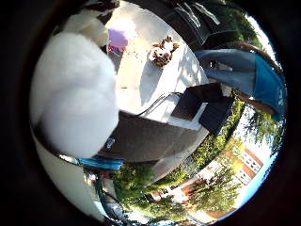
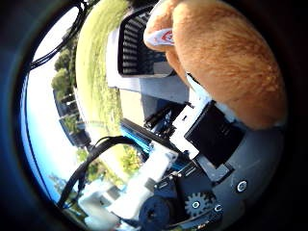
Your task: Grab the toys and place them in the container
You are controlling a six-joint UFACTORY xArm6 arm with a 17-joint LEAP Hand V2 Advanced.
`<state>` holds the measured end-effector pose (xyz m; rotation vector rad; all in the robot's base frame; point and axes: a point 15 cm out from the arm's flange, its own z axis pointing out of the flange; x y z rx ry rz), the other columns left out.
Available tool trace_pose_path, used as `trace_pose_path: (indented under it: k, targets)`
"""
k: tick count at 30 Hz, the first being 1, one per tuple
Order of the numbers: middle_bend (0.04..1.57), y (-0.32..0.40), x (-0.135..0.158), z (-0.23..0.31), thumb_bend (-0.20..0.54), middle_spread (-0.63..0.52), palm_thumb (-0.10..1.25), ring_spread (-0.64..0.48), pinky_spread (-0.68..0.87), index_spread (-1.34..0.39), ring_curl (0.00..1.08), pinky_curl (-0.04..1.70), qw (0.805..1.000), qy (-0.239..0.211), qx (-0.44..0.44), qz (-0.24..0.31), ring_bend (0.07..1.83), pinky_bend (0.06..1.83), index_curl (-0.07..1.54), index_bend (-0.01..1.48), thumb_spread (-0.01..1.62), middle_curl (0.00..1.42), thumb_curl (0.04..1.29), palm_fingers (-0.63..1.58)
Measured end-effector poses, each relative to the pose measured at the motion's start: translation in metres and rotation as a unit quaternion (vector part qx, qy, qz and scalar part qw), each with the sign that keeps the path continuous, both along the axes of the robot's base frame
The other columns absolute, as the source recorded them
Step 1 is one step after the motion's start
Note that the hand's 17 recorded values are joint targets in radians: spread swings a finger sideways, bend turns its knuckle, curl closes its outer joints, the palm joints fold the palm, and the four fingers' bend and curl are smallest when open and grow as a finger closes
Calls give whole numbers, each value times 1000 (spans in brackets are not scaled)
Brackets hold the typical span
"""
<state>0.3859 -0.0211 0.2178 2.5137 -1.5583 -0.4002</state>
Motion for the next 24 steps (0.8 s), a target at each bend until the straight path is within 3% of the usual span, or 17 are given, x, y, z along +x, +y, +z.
trace_pose_path:
  k: [8,17,21,24]
  targets:
    - [1203,140,25,24,-14,-213,976,-117,184,-1035,867,914,996,-29,76,47,1404,1393,-13,880,1130,1086,721,840]
    - [1213,221,104,-29,-23,-218,872,-117,171,-1071,881,988,991,-74,104,27,1467,1390,-26,941,1191,1106,699,725]
    - [1137,231,129,-63,-18,-190,857,-56,200,-954,813,957,993,-66,99,17,1379,1312,15,1039,1232,1054,652,795]
    - [1000,233,142,-93,-19,-148,853,24,245,-759,739,921,994,-51,94,10,1237,1194,69,1131,1250,962,617,756]
